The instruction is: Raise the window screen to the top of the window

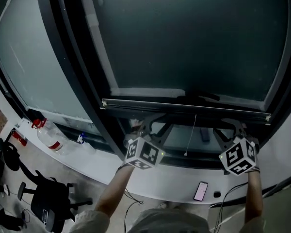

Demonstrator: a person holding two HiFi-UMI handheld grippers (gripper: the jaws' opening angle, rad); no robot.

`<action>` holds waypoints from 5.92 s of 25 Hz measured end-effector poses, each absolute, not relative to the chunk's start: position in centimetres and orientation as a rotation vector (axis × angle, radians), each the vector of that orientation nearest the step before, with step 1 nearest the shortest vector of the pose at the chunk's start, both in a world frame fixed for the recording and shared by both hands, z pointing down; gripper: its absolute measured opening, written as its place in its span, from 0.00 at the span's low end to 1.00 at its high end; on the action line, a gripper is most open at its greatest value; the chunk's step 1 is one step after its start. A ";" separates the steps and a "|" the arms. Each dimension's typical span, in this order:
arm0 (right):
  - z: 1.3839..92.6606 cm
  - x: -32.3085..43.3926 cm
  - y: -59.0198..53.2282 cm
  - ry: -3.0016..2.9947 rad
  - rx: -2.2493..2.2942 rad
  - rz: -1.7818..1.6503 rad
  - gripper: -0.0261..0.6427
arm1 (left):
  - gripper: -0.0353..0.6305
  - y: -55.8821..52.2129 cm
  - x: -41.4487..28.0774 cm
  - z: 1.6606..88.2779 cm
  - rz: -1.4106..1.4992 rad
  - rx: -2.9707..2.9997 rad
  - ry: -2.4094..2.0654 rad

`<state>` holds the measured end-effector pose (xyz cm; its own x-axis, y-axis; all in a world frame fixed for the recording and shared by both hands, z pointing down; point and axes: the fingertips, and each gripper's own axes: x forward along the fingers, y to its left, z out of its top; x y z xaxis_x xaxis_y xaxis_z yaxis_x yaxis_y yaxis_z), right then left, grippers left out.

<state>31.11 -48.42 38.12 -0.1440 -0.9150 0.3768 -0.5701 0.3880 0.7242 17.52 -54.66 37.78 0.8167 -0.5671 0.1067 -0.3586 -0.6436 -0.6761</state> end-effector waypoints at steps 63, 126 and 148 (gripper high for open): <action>32.9 37.1 -52.9 -1.364 0.839 -0.420 0.07 | 0.08 -63.8 11.6 34.0 -1.273 -1.949 0.214; -0.9 39.8 -47.6 -2.137 2.447 -1.131 0.09 | 0.13 -57.6 13.5 1.8 0.743 -2.323 0.790; 43.9 32.5 -39.7 -2.346 2.254 0.028 0.05 | 0.08 -47.8 14.3 43.8 0.310 -2.796 1.293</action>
